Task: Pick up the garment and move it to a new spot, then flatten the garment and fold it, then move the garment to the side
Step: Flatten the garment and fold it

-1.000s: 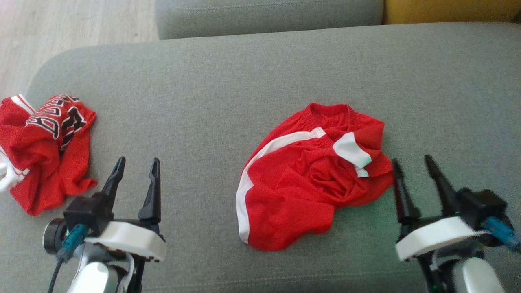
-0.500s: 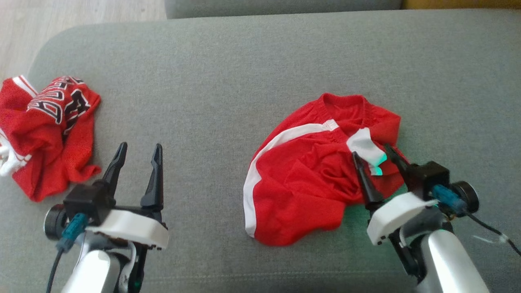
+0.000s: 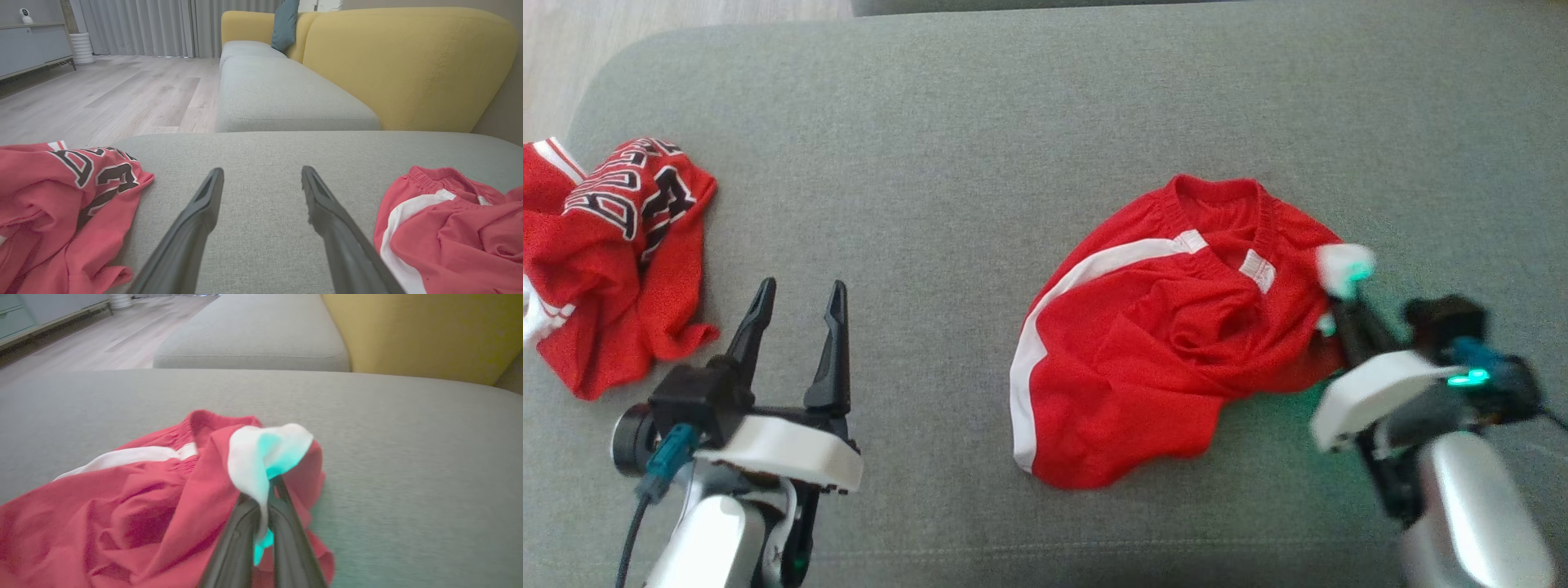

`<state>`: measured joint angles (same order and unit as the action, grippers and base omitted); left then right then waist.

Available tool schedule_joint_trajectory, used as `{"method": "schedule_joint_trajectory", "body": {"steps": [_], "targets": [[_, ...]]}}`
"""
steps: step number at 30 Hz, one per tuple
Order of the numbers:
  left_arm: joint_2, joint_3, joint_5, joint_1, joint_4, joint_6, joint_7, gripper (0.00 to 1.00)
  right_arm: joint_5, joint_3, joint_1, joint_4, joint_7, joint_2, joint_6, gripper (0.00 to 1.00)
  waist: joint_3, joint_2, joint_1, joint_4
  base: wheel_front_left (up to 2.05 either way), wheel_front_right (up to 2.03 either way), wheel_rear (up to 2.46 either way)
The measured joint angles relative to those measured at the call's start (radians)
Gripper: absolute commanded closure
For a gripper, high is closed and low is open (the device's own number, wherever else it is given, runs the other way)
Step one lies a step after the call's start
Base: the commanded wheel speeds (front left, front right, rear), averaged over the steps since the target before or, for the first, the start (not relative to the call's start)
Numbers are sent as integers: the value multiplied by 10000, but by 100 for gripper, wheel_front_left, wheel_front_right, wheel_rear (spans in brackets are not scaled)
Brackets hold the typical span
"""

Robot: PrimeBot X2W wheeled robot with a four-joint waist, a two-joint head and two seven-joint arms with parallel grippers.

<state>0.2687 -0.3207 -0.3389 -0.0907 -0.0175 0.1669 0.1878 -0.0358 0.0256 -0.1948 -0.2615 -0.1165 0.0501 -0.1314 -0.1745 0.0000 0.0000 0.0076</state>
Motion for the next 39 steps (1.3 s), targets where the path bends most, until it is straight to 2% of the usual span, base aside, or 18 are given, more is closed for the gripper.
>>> {"method": "schedule_joint_trajectory", "body": {"steps": [4, 8, 9, 10, 11, 16, 21, 25, 29, 39], "targets": [[0, -81, 0, -9, -36, 0, 6, 0, -56, -1214, 49, 236, -84, 67, 0, 100, -4, 0, 0, -7, 0, 0, 0], [0, -132, 0, -12, -52, 0, 77, 0, -113, -1770, 372, 364, -322, 54, 0, 100, -9, 0, 0, 0, 0, 0, 0], [0, -142, 0, -12, -54, 0, 77, 0, -140, -1944, 586, 405, -410, 27, 0, 91, -12, 0, 0, -4, 0, 0, 0], [0, -142, -25, -12, -56, 0, 79, 0, -146, -2107, 825, 430, -493, 0, 0, 31, -18, 0, 0, -16, 0, 0, 0], [0, -144, -69, -12, -59, 2, 79, 0, -144, -2236, 1059, 447, -575, -23, 0, 0, -23, 0, 0, -29, 0, 0, 0], [6, -169, -69, -12, -92, 2, 88, 0, -90, -2727, 1867, 1093, -591, -71, 0, 0, -15, 0, 0, -105, 0, 0, 0], [27, -169, -69, -9, -90, 15, 88, 0, -825, -2794, 2230, 2040, 65, -75, 0, 0, 38, 0, 0, -195, 0, 0, 0], [48, -153, -69, 0, -69, 109, 88, 0, -1064, -2259, 2345, 3028, 571, -75, 0, 0, 108, 0, 0, -276, 0, 0, 0], [59, -150, -73, 56, -38, 196, 90, 0, -1016, -1471, 2281, 3760, 639, -77, 0, 0, 296, 0, 0, -299, 0, 0, 0], [73, -182, -100, 435, 67, 328, 90, 0, -1085, -629, 2279, 3754, 456, -75, 0, 0, 660, 0, 0, -230, 0, 0, 0]]}}
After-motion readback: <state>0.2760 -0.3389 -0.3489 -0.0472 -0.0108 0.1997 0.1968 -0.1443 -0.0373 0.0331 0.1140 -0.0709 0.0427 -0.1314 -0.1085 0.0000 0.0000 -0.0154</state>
